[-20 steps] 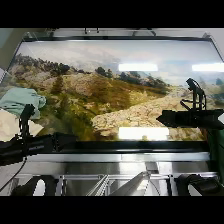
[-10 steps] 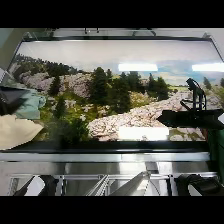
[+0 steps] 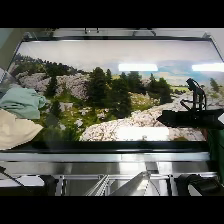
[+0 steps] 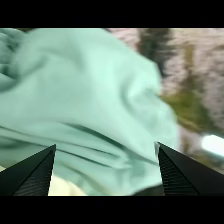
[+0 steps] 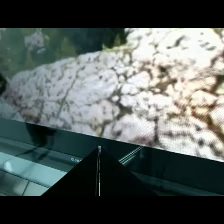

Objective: Fold the shirts.

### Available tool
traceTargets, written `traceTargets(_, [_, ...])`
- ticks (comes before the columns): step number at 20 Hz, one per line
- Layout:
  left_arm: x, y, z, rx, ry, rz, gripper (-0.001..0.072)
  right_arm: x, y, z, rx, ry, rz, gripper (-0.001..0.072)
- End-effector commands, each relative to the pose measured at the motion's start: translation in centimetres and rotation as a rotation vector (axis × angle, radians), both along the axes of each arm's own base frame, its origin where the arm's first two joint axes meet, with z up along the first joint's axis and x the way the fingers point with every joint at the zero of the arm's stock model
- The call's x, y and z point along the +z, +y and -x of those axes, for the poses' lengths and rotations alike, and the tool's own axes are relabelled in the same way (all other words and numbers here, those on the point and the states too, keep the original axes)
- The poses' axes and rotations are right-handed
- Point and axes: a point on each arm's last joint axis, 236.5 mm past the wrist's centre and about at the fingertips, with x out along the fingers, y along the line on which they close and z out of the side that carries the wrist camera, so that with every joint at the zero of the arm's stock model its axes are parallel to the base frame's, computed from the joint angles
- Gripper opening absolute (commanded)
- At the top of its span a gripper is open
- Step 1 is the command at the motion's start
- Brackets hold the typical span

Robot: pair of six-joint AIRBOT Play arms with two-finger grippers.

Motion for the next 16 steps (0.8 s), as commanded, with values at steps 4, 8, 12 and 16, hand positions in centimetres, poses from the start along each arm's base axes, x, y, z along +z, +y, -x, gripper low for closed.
traceTargets(4, [-8.9, 0.3, -3.3, -0.127, 0.171, -0.025, 0.0692, 0.1, 0.0, -0.5, -0.01, -0.017, -0.001, 0.0016])
traceTargets(8, [-10.1, -3.4, -3.7, -0.247, 0.235, 0.064, 0.0032, 0.2, 0.0, -0.5, -0.01, -0.018, -0.002, 0.0016])
traceTargets(12, [0.1, -12.4, -8.8, -0.431, -0.035, 0.304, 0.0017, 0.1, 0.0, -0.5, -0.01, -0.018, -0.001, 0.0016])
traceTargets(16, [17.0, -25.6, -9.2, -0.723, -0.433, 0.569, 0.0018, 0.1, -0.1, -0.5, -0.004, -0.022, 0.003, 0.0016])
